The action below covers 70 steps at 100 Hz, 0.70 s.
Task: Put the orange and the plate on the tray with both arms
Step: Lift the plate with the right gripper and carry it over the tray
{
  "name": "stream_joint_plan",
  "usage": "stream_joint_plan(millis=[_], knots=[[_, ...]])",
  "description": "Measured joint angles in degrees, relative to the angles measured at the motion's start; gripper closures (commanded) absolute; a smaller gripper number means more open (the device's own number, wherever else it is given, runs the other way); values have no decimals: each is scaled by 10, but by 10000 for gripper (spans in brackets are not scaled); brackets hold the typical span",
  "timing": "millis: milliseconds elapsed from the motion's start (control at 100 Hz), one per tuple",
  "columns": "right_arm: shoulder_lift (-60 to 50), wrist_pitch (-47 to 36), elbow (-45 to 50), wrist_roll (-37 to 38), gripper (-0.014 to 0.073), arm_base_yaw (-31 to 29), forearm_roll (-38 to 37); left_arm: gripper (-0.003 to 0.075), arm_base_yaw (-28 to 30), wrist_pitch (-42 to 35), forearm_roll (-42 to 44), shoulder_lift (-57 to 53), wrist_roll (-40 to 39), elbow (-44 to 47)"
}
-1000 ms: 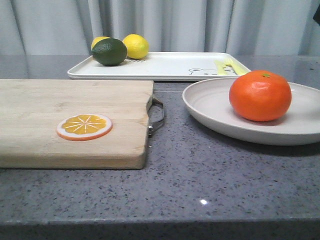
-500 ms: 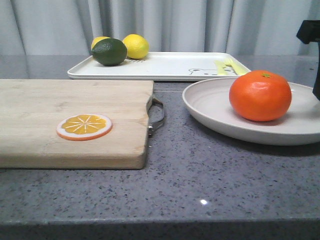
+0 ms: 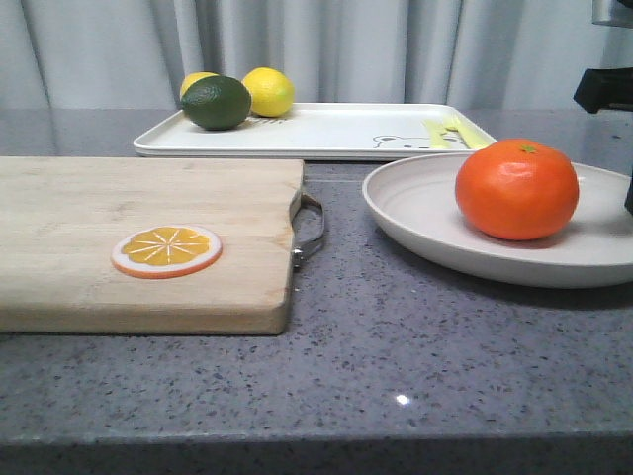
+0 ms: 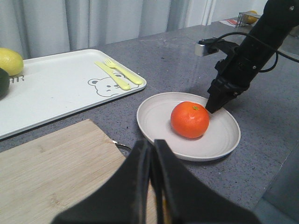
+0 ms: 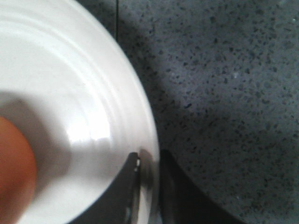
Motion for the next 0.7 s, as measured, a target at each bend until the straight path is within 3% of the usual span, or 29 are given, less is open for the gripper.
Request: stream_joint_plan(millis=[110, 460, 700], knots=[[0, -6, -3, 1, 662, 0, 9, 740, 0, 0, 0, 0, 0, 0], [0, 0, -8, 2, 661, 0, 24, 741, 0, 0, 0, 0, 0, 0], [0, 30, -72, -1, 661, 0, 52, 740, 0, 0, 0, 0, 0, 0]])
